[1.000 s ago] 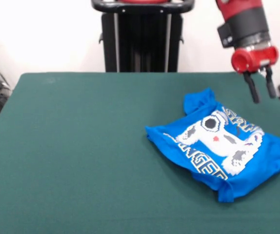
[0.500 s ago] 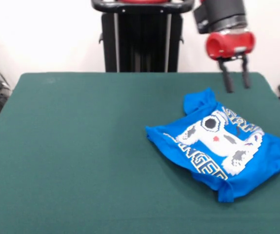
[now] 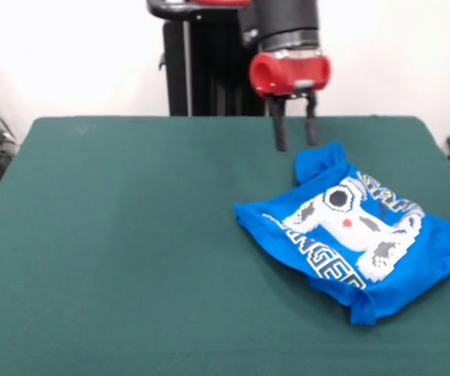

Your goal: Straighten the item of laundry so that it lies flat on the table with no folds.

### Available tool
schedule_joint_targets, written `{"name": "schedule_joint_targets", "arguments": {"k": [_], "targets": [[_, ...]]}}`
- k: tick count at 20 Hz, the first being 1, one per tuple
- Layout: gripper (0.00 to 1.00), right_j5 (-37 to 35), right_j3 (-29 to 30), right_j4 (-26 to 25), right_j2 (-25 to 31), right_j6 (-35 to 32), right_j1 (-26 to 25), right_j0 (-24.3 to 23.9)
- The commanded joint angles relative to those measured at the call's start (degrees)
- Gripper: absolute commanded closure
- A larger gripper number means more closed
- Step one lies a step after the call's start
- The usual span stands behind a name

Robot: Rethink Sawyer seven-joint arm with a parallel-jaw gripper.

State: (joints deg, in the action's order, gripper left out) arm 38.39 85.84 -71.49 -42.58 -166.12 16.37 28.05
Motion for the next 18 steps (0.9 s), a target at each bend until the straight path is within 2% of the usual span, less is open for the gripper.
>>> {"name": "schedule_joint_targets", "arguments": {"k": [1, 4, 6, 11, 13, 18], "targets": [[0.0, -1.2, -0.9, -1.5, 6.1, -1.9, 1.6, -2.7], [0.0, -0.1, -1.3, 0.5, 7.7, -0.8, 3.9, -4.5], [0.0, 1.4, -3.1, -2.7, 8.3, -4.4, 3.7, -5.3], [0.0, 8.4, -10.7, -18.8, 6.7, -17.8, -2.3, -4.9], [0.0, 9.2, -12.4, -21.6, 7.0, -19.0, -3.9, -5.7], [0.0, 10.3, -15.2, -23.2, 9.3, -17.4, -4.4, -8.6]]}}
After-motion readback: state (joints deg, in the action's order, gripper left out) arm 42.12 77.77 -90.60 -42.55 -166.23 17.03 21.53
